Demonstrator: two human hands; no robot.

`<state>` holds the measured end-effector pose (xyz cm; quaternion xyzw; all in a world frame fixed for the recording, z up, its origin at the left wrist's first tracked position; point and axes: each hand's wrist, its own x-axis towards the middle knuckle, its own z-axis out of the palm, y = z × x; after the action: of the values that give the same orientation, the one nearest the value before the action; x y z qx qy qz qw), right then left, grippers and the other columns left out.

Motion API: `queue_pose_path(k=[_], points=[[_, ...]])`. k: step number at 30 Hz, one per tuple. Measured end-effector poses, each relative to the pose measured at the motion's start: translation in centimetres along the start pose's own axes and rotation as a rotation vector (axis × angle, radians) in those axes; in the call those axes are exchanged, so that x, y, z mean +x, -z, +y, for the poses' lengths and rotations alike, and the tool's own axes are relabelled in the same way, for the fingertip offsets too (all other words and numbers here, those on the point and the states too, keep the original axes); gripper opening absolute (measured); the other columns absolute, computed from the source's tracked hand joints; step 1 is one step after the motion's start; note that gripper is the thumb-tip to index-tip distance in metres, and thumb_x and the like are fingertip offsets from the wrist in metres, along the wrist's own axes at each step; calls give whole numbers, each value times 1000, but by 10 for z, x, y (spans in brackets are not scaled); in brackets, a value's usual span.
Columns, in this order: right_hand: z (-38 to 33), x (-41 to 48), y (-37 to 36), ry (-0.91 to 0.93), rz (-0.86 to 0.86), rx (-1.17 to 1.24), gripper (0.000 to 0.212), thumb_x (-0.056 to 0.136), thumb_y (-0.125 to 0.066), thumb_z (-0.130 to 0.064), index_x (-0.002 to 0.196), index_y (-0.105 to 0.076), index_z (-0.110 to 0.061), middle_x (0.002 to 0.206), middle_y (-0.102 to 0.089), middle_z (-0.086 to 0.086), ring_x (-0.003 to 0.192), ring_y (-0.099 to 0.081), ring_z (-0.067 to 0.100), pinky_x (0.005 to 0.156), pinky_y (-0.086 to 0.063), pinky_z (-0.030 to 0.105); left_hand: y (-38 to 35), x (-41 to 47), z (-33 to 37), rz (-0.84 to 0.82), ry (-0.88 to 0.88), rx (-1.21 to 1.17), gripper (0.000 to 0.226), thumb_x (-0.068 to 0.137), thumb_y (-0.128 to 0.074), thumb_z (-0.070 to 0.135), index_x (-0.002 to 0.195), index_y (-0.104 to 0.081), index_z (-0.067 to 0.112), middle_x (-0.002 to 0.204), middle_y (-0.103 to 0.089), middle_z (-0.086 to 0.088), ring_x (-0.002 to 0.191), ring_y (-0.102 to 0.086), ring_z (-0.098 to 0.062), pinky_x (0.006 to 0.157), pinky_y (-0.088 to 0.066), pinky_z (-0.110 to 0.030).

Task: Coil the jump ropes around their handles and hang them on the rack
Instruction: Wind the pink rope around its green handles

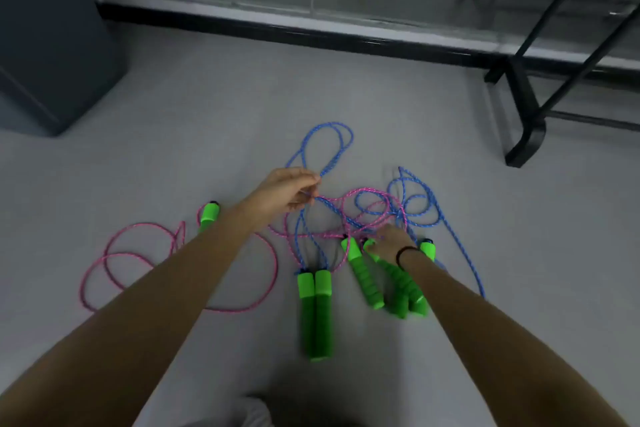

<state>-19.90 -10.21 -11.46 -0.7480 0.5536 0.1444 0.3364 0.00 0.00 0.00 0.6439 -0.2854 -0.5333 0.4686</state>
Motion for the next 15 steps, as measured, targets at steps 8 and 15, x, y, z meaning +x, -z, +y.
queue_pose_path(k=[8,15], points=[[8,7,-106,-240,300,-350,59,61,-78,-42,107,-50,-18,100,-62,3,92,-55,22,80,-44,36,5,-6,-14,12,16,64,10,91,-54,18,89,-63,14,54,-62,10,49,-57,-1,58,-36,-19],[10,1,-79,-220,179,-115,70,77,-63,-50,126,-41,-6,128,-50,15,120,-49,31,101,-36,42,8,-10,-18,-2,14,77,14,91,-54,19,100,-62,11,58,-60,9,51,-56,-2,58,-35,-20]])
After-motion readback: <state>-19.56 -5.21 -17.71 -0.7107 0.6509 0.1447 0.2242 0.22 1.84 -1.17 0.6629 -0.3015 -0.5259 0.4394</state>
